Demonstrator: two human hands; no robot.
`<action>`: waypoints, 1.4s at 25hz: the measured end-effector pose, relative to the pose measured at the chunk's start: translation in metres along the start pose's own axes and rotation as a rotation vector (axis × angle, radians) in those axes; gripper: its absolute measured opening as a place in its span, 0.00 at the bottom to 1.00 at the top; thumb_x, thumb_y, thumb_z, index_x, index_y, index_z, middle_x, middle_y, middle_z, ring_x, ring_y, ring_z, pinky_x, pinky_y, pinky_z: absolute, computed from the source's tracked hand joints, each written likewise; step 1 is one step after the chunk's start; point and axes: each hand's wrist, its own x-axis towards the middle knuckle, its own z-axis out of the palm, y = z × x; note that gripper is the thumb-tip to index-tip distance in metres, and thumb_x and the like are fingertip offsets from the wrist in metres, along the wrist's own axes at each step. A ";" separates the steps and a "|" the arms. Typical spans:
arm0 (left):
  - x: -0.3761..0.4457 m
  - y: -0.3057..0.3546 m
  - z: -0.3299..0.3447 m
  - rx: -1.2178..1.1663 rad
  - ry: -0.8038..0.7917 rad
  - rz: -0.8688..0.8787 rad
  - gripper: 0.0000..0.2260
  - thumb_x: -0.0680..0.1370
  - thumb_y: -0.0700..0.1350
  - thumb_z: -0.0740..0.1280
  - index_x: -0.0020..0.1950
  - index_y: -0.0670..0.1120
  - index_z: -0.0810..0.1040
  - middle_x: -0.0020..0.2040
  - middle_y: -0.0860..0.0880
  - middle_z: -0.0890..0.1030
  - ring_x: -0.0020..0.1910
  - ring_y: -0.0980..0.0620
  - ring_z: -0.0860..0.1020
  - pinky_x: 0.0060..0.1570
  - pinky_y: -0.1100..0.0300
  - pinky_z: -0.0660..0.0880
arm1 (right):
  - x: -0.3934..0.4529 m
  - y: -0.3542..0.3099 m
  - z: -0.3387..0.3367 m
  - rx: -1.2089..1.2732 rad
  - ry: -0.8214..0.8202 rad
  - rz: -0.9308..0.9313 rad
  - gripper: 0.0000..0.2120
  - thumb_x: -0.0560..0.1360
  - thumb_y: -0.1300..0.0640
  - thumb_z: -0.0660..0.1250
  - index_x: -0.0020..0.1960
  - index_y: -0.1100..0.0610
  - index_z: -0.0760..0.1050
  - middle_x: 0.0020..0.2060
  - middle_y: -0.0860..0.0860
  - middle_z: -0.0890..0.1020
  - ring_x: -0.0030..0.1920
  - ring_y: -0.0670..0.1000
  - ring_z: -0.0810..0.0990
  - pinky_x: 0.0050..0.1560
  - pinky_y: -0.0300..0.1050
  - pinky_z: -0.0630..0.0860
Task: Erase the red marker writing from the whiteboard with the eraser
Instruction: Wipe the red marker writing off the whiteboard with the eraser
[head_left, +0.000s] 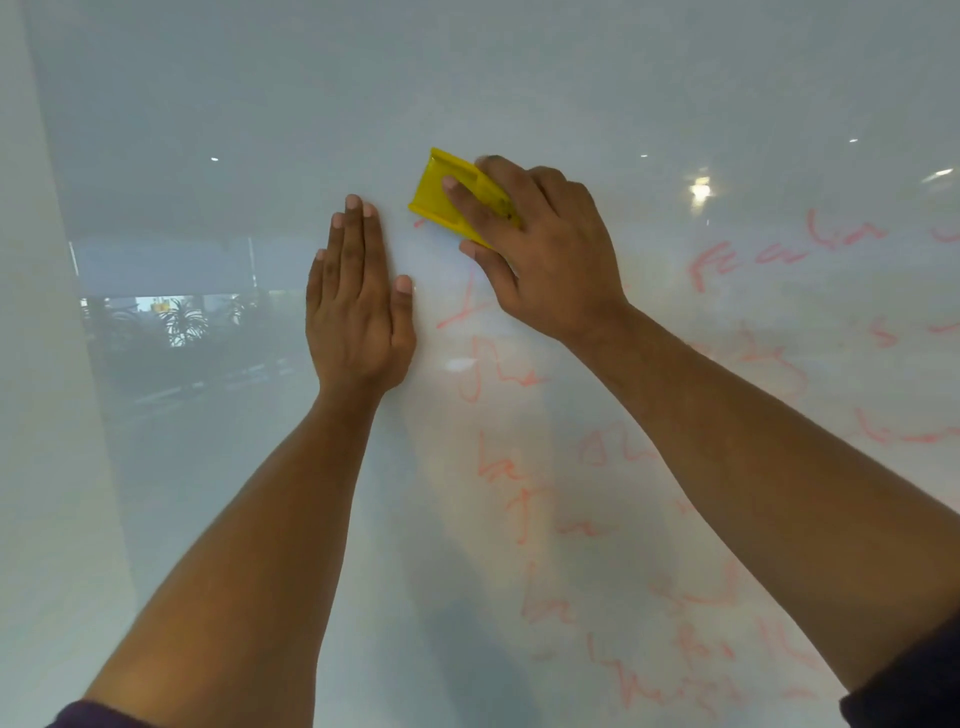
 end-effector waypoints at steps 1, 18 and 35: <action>0.003 0.000 0.002 -0.005 0.006 -0.008 0.29 0.86 0.51 0.48 0.86 0.40 0.56 0.86 0.42 0.57 0.86 0.46 0.56 0.84 0.49 0.54 | 0.004 -0.003 0.005 -0.018 -0.008 -0.017 0.21 0.83 0.49 0.66 0.74 0.53 0.76 0.69 0.57 0.79 0.53 0.62 0.82 0.49 0.52 0.77; 0.000 -0.011 0.005 -0.174 0.009 0.008 0.26 0.86 0.42 0.53 0.86 0.41 0.59 0.86 0.44 0.59 0.86 0.46 0.56 0.85 0.47 0.53 | 0.009 -0.005 0.017 -0.032 -0.067 -0.029 0.20 0.83 0.52 0.65 0.74 0.54 0.76 0.73 0.56 0.77 0.55 0.62 0.82 0.53 0.53 0.77; -0.004 -0.019 0.001 -0.186 -0.026 0.032 0.26 0.86 0.41 0.53 0.85 0.40 0.59 0.86 0.43 0.59 0.86 0.46 0.56 0.85 0.49 0.52 | 0.023 0.020 0.014 0.093 -0.189 -0.395 0.18 0.85 0.54 0.61 0.73 0.54 0.76 0.74 0.54 0.76 0.59 0.63 0.80 0.60 0.58 0.77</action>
